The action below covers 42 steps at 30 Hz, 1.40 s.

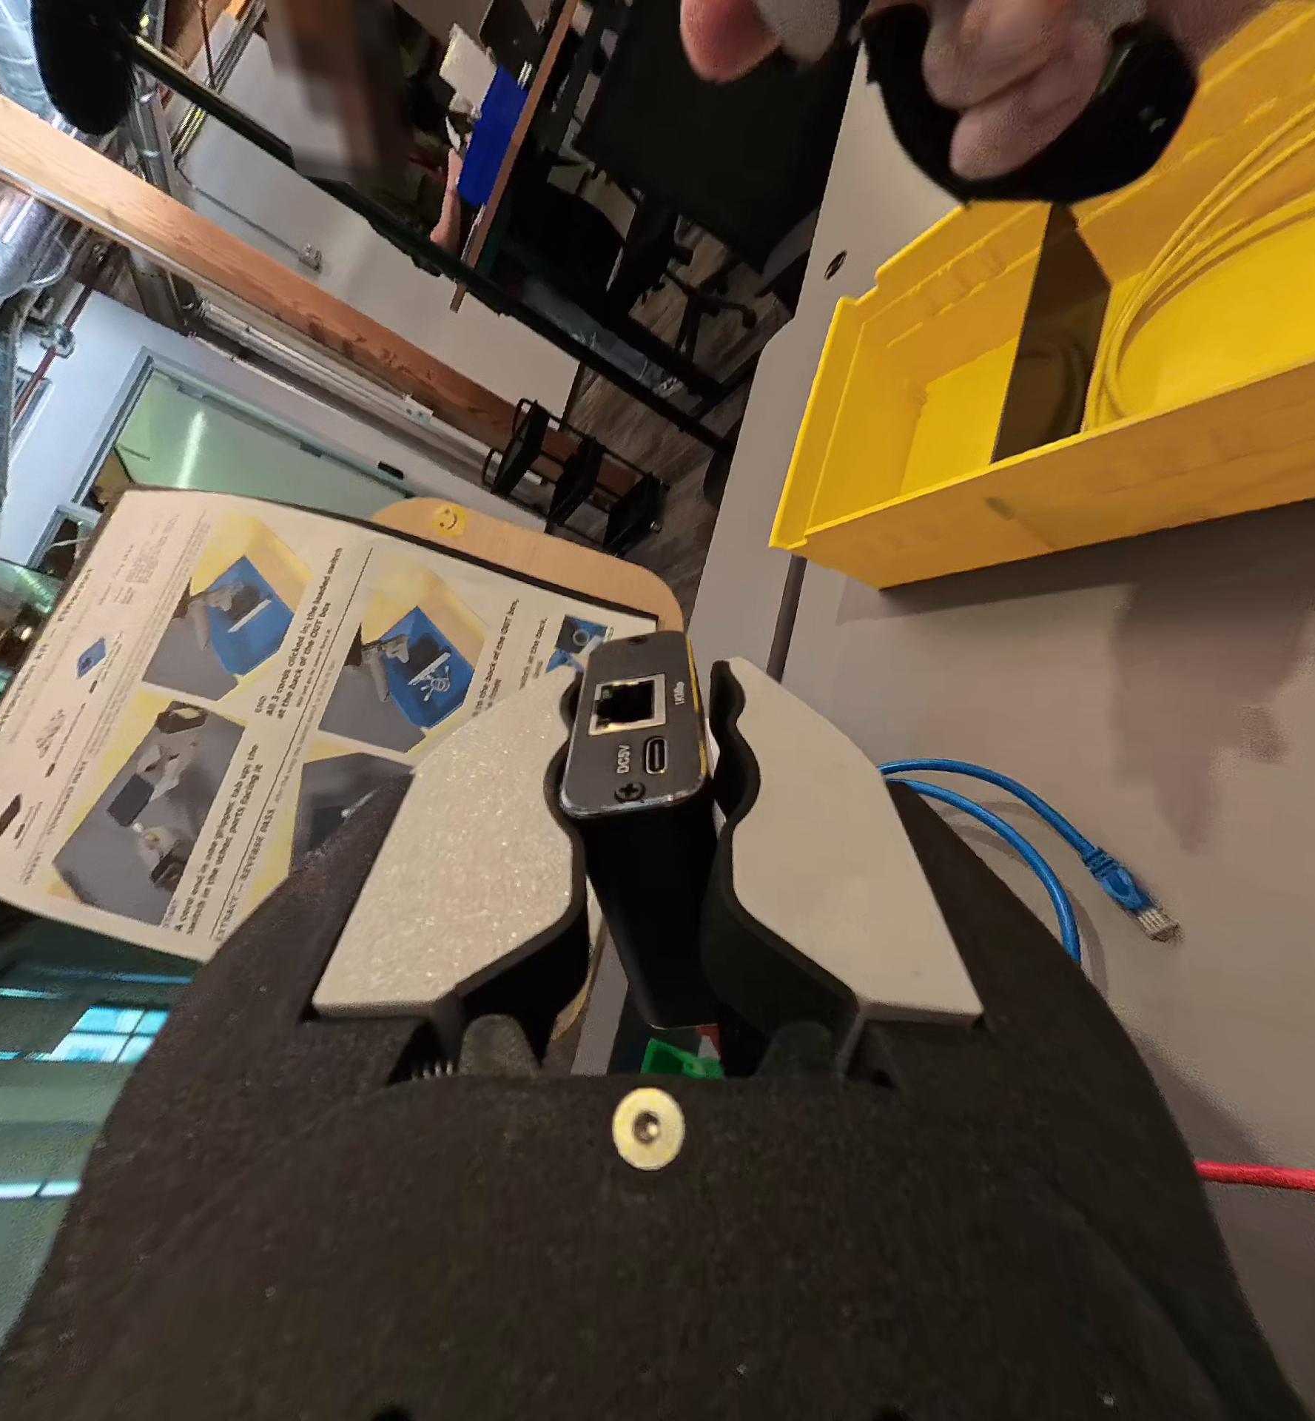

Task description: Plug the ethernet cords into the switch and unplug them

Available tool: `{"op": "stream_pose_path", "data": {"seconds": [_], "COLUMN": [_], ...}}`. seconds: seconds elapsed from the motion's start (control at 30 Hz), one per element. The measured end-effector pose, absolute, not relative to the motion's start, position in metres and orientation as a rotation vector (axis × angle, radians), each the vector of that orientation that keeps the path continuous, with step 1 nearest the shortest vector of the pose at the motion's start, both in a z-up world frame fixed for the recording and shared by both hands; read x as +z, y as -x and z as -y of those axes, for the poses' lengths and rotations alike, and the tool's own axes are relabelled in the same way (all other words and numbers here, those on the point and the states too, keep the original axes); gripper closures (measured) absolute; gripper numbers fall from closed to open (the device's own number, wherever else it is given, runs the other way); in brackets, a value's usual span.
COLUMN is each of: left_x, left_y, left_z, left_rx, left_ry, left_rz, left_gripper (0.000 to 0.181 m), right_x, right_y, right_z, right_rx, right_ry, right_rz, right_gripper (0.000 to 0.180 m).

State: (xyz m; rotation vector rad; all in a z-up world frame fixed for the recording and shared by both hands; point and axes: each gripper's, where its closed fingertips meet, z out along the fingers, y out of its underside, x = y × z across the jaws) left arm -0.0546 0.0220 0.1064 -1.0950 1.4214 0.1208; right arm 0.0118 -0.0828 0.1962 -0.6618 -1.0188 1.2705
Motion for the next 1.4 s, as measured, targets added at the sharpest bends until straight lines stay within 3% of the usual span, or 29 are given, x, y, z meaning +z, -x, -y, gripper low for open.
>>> {"op": "stream_pose_path", "data": {"seconds": [0.27, 0.4, 0.57, 0.77, 0.93, 1.1, 1.2, 1.4], "left_x": [0.110, 0.112, 0.126, 0.147, 0.152, 0.152, 0.147, 0.149], "left_y": [0.047, 0.044, 0.045, 0.049, 0.046, 0.043, 0.039, 0.040], "left_z": [-0.005, 0.000, 0.015, 0.049, 0.069, 0.080, 0.081, 0.074], "left_rx": [0.013, 0.021, -0.081, -0.445, -0.632, -0.751, -0.767, -0.768], "left_ry": [1.019, 0.996, 0.951, 0.881, 0.828, 0.806, 0.809, 0.827], "left_rz": [-1.458, -1.462, -1.428, -1.417, -1.446, -1.467, -1.491, -1.456], "left_gripper": [0.151, 0.151, 0.151, 0.152, 0.152, 0.151, 0.152, 0.151], "right_x": [0.168, 0.151, 0.126, 0.111, 0.111, 0.114, 0.110, 0.113], "right_y": [0.027, 0.040, 0.039, 0.063, 0.091, 0.097, 0.097, 0.090], "right_z": [0.059, 0.056, 0.038, 0.034, 0.045, 0.053, 0.054, 0.039], "right_rx": [0.421, 0.225, 0.296, 0.781, 0.937, 1.002, 0.944, 0.813], "right_ry": [0.839, 0.836, 0.907, 0.888, 0.768, 0.737, 0.737, 0.867], "right_rz": [1.177, 1.273, 1.332, 1.251, 1.167, 1.141, 1.184, 1.196], "right_gripper": [0.130, 0.132, 0.134, 0.128, 0.129, 0.137, 0.163, 0.164]}}
